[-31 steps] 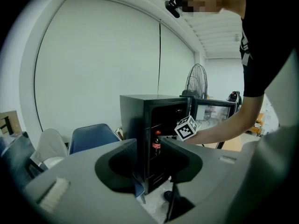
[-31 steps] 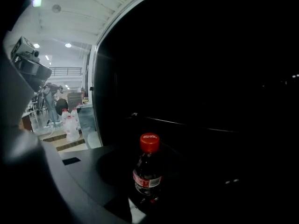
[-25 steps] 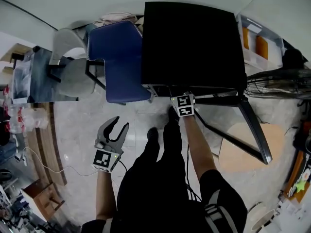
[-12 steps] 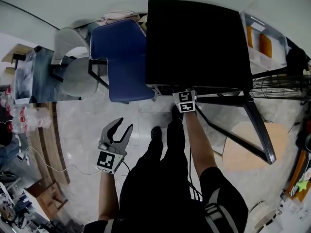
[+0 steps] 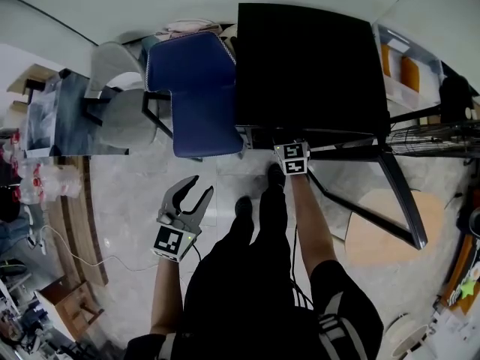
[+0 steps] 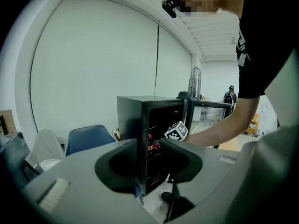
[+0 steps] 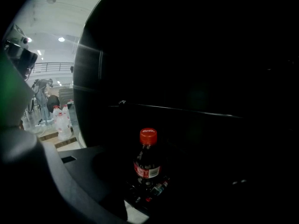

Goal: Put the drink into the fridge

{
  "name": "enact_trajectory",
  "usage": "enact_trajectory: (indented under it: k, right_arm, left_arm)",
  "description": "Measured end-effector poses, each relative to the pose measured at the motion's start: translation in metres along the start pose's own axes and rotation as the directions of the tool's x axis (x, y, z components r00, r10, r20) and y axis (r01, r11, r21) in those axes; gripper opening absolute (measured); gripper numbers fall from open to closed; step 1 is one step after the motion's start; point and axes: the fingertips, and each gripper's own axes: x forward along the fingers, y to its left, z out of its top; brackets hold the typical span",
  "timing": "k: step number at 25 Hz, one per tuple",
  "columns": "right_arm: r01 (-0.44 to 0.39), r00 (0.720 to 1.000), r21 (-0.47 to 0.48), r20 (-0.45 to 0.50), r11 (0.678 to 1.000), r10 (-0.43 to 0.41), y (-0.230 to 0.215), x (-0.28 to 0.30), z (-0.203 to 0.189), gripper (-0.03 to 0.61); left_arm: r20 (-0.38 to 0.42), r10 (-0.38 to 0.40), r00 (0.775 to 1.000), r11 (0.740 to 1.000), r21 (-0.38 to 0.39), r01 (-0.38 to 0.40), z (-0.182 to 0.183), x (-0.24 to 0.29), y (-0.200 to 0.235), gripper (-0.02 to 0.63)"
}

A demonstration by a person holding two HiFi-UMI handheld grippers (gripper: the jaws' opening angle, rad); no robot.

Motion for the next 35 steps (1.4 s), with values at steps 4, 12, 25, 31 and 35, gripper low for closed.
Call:
enact_trajectory:
  k: [4, 12, 25, 31, 35]
  right_arm:
    - [0.022, 1.0, 0.002, -0.01, 1.0, -0.022, 0.003, -0.018, -0.003, 0.224]
    - [0.038, 0.998, 0.046, -0.057, 0.998, -0.036, 0.011, -0.062, -0.019, 0.189]
    - [0.12, 0.989, -0.004, -0.083, 0.993, -0.12, 0.021, -0.158, -0.02, 0.002]
    - [0.127, 0.989, -0.013, -0.078, 0.992, -0.127, 0.034, -0.201, -0.013, 0.002]
    - [0.138, 0.989, -0.02, -0.05, 0.99, -0.139, 0.043, -0.224, -0.007, 0.002]
  left_arm:
    - [0.023, -0.026, 0.999, 1.0, 0.013, 0.026, 0.004, -0.002, 0.001, 0.158]
    - [0.063, -0.107, 0.992, 0.994, 0.031, 0.105, 0.011, -0.002, -0.008, 0.155]
    - [0.121, -0.23, 0.966, 0.972, 0.077, 0.222, 0.027, -0.002, -0.028, 0.063]
    - [0.085, -0.269, 0.959, 0.96, 0.1, 0.26, 0.023, -0.006, -0.03, 0.025]
    - [0.085, -0.294, 0.952, 0.954, 0.091, 0.286, 0.02, -0.006, -0.037, 0.011]
